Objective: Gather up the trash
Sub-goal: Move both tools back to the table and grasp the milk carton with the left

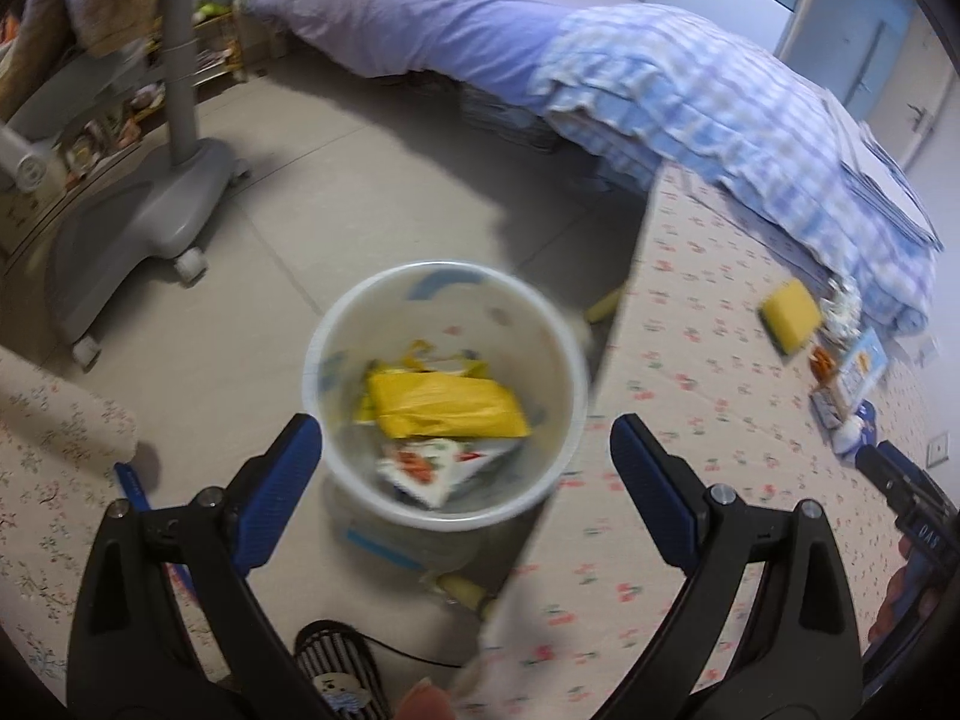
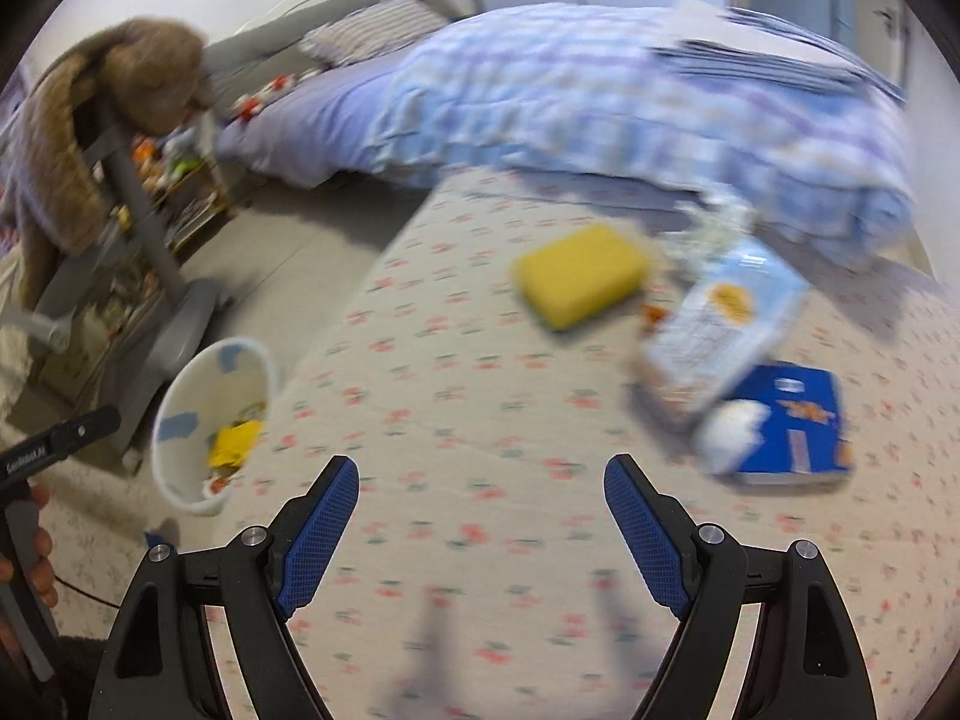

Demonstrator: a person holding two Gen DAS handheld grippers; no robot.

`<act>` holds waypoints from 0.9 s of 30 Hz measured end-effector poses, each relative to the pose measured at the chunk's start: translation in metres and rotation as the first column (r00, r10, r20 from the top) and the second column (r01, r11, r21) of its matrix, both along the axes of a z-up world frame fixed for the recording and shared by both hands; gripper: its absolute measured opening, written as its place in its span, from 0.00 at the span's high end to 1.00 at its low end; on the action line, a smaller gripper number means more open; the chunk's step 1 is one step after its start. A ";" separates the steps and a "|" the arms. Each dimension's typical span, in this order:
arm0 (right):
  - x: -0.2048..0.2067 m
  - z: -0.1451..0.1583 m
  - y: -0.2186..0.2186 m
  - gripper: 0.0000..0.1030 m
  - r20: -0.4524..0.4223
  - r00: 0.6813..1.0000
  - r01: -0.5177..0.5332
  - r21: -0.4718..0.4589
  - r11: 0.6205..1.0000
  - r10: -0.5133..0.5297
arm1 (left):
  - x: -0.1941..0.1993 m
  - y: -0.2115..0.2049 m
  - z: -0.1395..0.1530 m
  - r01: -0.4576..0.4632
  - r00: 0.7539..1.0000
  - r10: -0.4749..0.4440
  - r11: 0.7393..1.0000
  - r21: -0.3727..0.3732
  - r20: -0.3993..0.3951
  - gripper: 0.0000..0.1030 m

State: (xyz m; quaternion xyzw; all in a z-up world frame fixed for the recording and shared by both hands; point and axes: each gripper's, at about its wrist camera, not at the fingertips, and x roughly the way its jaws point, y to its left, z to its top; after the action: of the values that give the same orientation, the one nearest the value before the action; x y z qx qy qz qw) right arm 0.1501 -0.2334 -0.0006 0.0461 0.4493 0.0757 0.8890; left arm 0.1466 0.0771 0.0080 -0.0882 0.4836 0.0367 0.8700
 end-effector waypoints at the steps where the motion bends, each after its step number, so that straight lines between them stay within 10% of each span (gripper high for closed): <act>1: -0.002 0.002 -0.015 0.17 0.007 1.000 0.022 0.006 1.000 -0.022 | 0.001 -0.008 0.000 0.014 1.000 -0.014 1.000 0.000 0.004 0.06; 11: -0.012 0.000 -0.138 0.17 0.007 0.978 0.210 0.032 0.977 -0.210 | 0.025 -0.125 0.000 0.236 0.971 -0.237 0.972 0.026 0.043 0.06; 27: -0.014 -0.037 -0.231 0.17 -0.103 0.947 0.315 0.118 0.942 -0.304 | 0.075 -0.285 -0.034 0.537 0.844 -0.530 0.839 -0.095 0.087 0.13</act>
State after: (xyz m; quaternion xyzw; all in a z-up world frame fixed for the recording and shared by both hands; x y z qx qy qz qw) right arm 0.1360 -0.4640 -0.0374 0.1784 0.4670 -0.0373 0.8653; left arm 0.2213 -0.2076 -0.0255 -0.0012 0.4653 -0.2373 0.8527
